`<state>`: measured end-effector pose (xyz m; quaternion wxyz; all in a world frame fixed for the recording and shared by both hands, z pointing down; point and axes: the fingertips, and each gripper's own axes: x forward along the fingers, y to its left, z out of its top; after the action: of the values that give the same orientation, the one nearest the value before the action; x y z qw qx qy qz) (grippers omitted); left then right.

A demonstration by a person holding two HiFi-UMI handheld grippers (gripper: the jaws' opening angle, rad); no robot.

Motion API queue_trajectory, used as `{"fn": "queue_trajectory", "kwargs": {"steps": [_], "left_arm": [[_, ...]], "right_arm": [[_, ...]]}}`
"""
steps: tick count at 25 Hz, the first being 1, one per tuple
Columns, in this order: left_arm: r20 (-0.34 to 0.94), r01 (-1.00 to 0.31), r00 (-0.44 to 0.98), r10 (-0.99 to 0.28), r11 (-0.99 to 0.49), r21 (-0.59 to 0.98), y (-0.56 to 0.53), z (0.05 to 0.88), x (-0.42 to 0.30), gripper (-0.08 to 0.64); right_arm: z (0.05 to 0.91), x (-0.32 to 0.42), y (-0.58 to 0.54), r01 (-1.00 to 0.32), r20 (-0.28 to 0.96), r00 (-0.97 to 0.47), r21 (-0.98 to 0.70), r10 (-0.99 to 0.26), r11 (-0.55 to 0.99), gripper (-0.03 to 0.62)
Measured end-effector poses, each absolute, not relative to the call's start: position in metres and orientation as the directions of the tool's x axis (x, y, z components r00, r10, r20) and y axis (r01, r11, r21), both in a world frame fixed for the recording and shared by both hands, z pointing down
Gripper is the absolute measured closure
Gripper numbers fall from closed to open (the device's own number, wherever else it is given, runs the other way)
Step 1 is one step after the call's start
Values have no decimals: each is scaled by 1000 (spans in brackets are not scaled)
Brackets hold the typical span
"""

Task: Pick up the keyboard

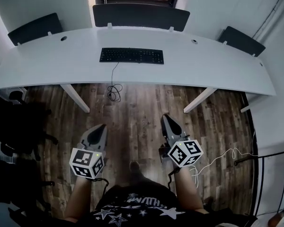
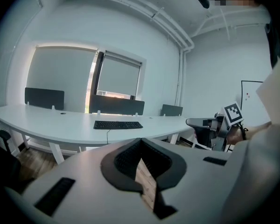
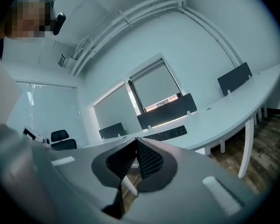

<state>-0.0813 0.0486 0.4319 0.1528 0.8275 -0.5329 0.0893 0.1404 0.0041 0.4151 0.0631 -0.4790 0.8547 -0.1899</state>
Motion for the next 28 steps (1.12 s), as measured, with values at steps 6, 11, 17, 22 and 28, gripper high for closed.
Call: {"fn": "queue_trajectory", "kwargs": {"steps": [6,11,17,22,28], "left_arm": [[290,-910,414,-863,-389,140,21,428,-64,551],[288,-909,417,-862,-397,125,5,428,-56,551],[289,-913,407,-867,-383,137,-16,424,-66,551],[331,-921,389,-860,-362,142,-53,446,-84,551],[360,-921,390,-847,-352,170,-120,463,-104,551]], "right_arm": [[419,155,-34,-785,71,-553,-381,-830,490,589],[419,161,-55,-775,54,-553,-402,-832,488,589],[432,160,-72,-775,98,-546,-436,-832,458,589],[442,169,-102,-801,129,-499,-447,-857,399,589],[458,187,-160,-815,207,-436,-505,-876,286,589]]}}
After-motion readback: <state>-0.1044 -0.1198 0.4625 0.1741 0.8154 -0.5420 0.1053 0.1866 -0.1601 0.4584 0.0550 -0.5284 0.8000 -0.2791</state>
